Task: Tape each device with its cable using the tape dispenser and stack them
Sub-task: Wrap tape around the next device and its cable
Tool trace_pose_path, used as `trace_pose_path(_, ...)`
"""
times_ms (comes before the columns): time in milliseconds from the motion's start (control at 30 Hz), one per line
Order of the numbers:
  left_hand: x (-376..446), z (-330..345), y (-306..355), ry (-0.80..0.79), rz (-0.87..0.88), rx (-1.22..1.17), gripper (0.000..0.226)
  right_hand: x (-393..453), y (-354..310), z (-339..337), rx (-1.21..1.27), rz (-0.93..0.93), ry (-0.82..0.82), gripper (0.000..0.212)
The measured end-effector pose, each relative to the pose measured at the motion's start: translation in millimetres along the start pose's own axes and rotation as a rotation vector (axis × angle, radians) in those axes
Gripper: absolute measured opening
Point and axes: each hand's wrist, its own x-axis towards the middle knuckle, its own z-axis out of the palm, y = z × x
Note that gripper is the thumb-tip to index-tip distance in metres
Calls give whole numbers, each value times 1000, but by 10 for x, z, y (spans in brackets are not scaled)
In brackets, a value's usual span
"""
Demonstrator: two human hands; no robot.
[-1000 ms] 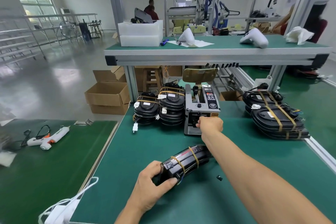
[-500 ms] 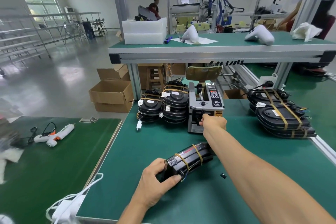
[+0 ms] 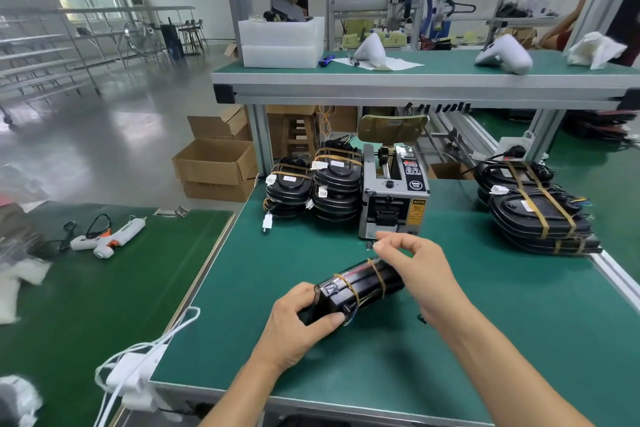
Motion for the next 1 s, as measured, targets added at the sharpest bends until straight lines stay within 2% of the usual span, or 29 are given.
trace_pose_path(167,-5,-6,36,-5,1,15,48,-389,94,229,-181,-99,-56,20)
trace_pose_path(400,-4,-1,13,-11,-8,24,34,-510,84,398,-222,-91,-16,23)
trace_pose_path(567,-2,8,-11,-4,-11,22,44,-561,95,479,-241,-91,-21,22)
trace_pose_path(1000,11,21,-35,15,3,44,49,-531,122,454,-286,-67,-37,14)
